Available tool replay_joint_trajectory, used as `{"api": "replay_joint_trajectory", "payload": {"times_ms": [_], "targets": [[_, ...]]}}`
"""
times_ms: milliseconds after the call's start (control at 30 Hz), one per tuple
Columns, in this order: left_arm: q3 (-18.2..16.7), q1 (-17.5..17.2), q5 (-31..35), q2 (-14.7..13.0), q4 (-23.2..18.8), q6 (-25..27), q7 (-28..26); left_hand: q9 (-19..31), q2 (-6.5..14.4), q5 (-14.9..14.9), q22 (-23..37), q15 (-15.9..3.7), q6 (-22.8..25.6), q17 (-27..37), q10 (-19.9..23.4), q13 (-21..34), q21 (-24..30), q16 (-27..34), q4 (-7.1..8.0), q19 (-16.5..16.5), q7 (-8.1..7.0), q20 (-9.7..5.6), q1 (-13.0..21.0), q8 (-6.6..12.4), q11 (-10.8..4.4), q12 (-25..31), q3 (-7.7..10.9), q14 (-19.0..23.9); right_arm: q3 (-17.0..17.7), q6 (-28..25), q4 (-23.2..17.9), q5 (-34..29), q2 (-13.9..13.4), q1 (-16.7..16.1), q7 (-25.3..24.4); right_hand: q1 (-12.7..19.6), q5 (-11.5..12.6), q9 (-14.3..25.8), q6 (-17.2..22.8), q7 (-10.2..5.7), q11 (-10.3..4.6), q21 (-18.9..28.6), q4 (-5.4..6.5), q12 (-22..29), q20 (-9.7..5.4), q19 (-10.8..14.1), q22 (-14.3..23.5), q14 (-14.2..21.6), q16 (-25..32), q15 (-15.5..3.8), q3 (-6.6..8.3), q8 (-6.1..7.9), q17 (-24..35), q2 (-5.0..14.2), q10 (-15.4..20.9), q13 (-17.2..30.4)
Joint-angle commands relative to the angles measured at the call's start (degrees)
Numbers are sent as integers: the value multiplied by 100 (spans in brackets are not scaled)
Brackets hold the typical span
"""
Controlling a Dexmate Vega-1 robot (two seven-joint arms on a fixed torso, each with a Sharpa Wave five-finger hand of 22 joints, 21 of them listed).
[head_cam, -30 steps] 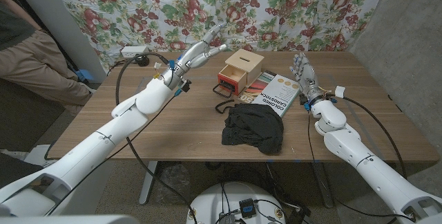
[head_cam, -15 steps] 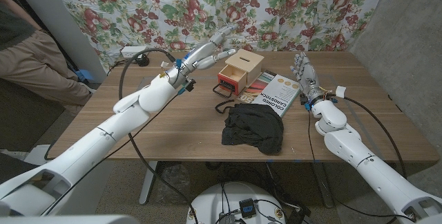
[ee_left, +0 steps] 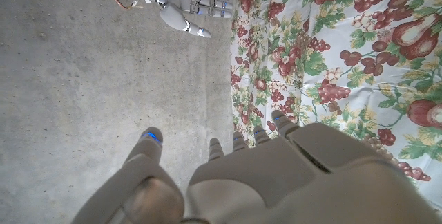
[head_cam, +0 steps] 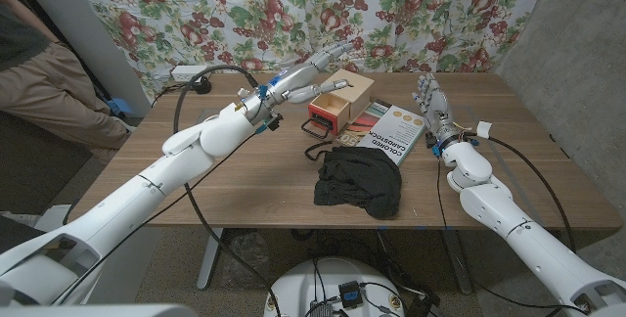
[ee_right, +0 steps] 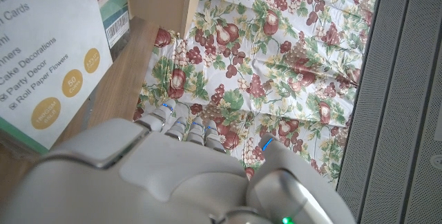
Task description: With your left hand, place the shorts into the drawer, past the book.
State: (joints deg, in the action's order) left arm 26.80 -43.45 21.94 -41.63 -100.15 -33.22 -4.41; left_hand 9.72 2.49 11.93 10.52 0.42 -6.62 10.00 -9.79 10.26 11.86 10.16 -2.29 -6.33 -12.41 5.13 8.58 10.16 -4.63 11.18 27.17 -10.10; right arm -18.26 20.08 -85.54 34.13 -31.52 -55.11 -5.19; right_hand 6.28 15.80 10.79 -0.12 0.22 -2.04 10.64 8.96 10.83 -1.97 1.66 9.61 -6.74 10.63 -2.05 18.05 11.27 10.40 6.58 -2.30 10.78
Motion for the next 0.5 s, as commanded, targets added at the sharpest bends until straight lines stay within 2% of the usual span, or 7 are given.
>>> {"api": "replay_joint_trajectory", "payload": {"times_ms": [33, 167, 500], "targets": [[120, 130, 236, -34, -61, -134, 159, 22, -59, 28, 35, -40, -66, 19, -463, 15, -8, -1, 3, -61, -25, -30, 8, -16, -37, -11, -51, -625, 22, 25, -7, -22, -3, -12, -27, -69, -7, 30, 22, -9, 19, 35, -10, 30, -384, 4, 15, 23, 24, -226, 47, 8, 9, 236, -1, 11], [172, 190, 275, -80, -124, -126, 339, 22, -74, 31, 35, -46, -88, 20, -474, 16, -9, -3, 0, -68, -24, -41, 4, -21, -41, -13, -63, -638, 35, 30, -15, -20, -12, -29, -33, -70, -9, 29, 23, -19, 21, 34, -11, 28, -387, 1, 15, 24, 23, -229, 52, 8, 9, 236, -5, 11], [218, 196, 515, -112, -218, -106, 412, 21, -146, 46, 37, -20, -175, 23, -538, 18, -20, -5, -18, -109, -22, -3, -8, -34, -43, -25, -122, -695, 50, 55, -63, -32, -22, -60, -45, -74, -16, 28, 21, -14, 21, 33, -13, 28, -396, -4, 15, 25, 23, -228, 65, 6, 8, 235, -4, 10]]}}
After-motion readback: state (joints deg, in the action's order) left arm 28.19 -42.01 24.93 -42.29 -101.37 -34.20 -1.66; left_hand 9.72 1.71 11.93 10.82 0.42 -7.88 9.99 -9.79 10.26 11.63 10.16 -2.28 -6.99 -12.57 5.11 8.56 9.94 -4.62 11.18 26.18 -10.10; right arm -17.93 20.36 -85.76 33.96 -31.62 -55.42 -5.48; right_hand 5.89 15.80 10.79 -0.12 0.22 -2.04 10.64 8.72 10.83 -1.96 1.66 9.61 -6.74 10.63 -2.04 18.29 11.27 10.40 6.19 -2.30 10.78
